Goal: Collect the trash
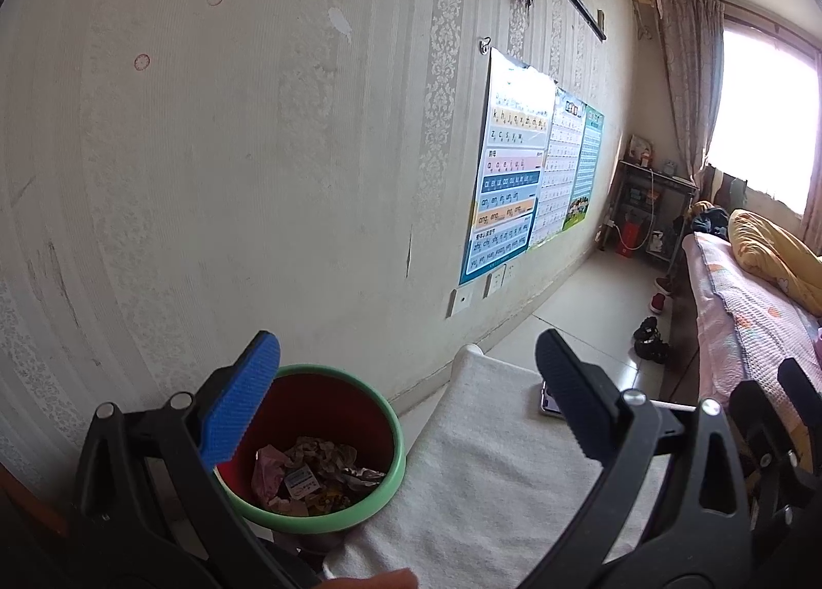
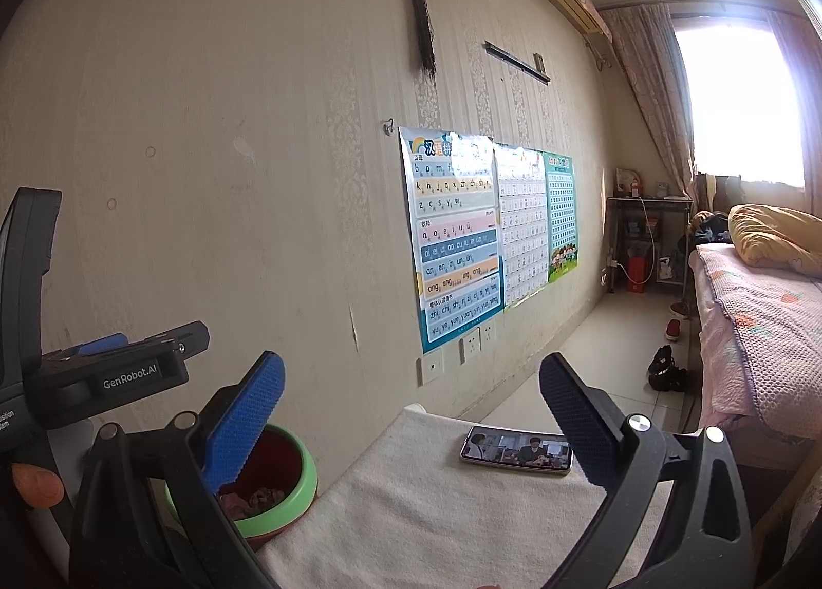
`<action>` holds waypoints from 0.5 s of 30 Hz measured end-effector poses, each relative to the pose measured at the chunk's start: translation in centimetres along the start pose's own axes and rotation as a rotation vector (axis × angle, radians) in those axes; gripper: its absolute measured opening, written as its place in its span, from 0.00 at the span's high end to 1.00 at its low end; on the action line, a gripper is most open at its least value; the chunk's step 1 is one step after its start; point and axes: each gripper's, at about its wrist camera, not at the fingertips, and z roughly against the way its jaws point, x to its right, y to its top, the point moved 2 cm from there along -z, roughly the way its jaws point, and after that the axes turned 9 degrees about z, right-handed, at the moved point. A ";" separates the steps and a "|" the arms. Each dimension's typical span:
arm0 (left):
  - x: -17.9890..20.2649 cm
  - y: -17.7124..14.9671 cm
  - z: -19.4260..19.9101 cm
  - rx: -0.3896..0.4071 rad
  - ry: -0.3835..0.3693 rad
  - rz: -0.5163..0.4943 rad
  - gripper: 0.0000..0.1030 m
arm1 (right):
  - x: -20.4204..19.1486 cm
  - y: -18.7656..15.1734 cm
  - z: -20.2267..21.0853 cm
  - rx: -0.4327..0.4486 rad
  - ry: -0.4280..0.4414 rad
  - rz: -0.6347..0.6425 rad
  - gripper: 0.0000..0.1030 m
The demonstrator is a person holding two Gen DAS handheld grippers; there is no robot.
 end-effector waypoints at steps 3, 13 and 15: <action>-0.1 0.0 0.0 0.002 0.006 0.004 0.05 | 0.0 -0.1 0.0 -0.002 0.000 0.001 0.07; -0.2 0.0 0.0 0.002 0.002 0.004 0.05 | 0.2 -0.2 -0.1 -0.009 0.001 0.004 0.07; -0.2 0.0 0.0 0.001 0.001 0.004 0.05 | 0.3 -0.4 -0.2 -0.016 0.001 0.005 0.07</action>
